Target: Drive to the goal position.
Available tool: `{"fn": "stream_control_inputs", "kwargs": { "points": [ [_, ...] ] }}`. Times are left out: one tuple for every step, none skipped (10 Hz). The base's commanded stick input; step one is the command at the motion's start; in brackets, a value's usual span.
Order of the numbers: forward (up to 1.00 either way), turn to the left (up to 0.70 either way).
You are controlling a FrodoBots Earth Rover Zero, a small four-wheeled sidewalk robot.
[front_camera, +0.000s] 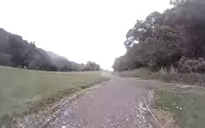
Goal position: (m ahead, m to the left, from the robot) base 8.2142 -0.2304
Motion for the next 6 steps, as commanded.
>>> {"fn": "stream_control_inputs", "kwargs": {
  "points": [
    [0.85,-0.27],
    [0.85,-0.26],
    [0.85,-0.08],
    [0.85,0.00],
    [0.85,0.00],
    [0.85,0.00]
  ]
}}
